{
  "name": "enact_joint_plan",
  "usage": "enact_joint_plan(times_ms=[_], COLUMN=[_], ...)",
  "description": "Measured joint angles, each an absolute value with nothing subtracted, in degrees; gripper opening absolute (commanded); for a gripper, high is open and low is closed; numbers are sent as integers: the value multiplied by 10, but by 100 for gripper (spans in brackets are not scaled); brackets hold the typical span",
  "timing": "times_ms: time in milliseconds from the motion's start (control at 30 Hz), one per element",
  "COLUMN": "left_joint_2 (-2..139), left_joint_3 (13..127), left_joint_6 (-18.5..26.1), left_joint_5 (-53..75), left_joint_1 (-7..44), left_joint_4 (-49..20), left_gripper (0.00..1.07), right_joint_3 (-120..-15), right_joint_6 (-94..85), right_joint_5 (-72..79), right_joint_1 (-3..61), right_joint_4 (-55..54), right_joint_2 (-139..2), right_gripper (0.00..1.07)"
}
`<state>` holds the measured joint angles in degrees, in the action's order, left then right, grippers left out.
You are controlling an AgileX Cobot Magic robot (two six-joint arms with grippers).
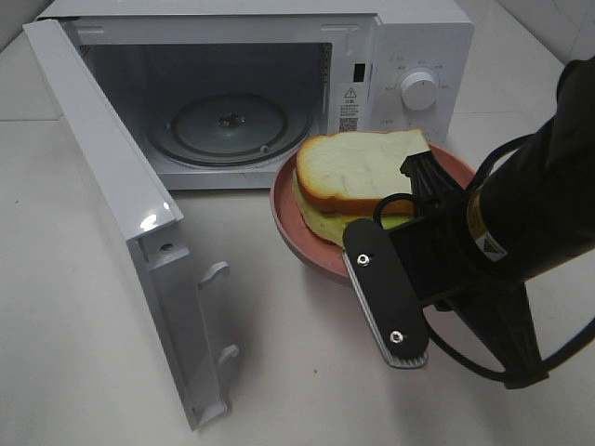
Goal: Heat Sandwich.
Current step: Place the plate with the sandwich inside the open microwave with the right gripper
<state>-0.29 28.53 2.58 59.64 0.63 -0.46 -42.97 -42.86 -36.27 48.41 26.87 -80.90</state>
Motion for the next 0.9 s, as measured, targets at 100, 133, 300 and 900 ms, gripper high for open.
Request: enact_joint_plan(times_ms=[100, 133, 300, 900], left_joint_2=[-3, -3, -3, -3], left_joint_3=[285, 285, 285, 285], left_joint_6=[26, 26, 26, 26], left_joint_5=[596, 596, 596, 596], left_joint_1=[6, 6, 6, 6], left_joint_4=[-5, -5, -5, -5], left_gripper=[104, 104, 104, 104], right_joint_3=[-430, -430, -430, -430], right_joint_6=[-478, -478, -547, -747], right_joint_5=[-363, -363, -359, -315], right_joint_1=[470, 470, 445, 417], right_joint_4=[269, 269, 269, 128], right_joint_2=[-809, -809, -809, -809], right_gripper=[0, 0, 0, 0])
